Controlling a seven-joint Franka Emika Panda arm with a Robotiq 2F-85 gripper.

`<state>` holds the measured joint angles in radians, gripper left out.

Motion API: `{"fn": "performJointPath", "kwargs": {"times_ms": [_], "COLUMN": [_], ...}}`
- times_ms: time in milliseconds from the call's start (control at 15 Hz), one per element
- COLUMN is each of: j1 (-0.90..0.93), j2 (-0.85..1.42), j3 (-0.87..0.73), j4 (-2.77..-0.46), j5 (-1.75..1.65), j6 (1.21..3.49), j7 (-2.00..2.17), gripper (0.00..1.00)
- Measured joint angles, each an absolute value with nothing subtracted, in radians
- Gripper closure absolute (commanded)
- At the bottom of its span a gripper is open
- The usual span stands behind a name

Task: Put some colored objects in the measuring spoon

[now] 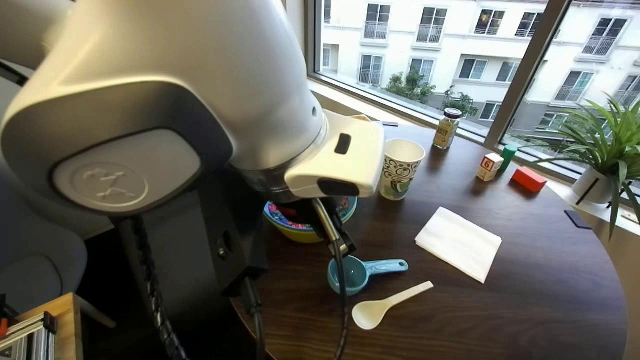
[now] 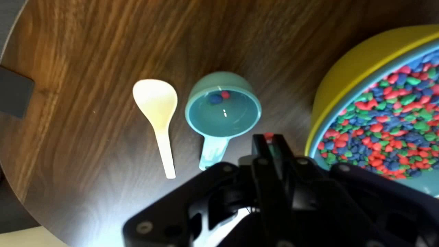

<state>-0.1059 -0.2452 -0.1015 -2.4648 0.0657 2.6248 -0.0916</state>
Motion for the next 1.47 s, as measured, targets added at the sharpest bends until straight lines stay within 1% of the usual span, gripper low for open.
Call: {"fn": "performJointPath", "kwargs": {"times_ms": [533,1200,1267,1333,1400,1467], "j1": [-0.13,-0.126,-0.124,-0.121,-0.119,-0.117], "j2": [-0.24,-0.195,-0.19,-0.185,-0.18,-0.177], "j3": [-0.125,-0.128,-0.128,-0.127,-0.127,-0.127], "j4": [-2.49,-2.49,-2.489,-2.489,-2.488,-2.488], "j5": [0.059,0.06,0.06,0.06,0.06,0.06], "j6": [2.631,2.729,2.733,2.738,2.743,2.746], "j7": [-0.092,-0.092,-0.092,-0.092,-0.092,-0.092], "gripper": [0.98,0.98,0.95,0.72,0.67,0.6]}}
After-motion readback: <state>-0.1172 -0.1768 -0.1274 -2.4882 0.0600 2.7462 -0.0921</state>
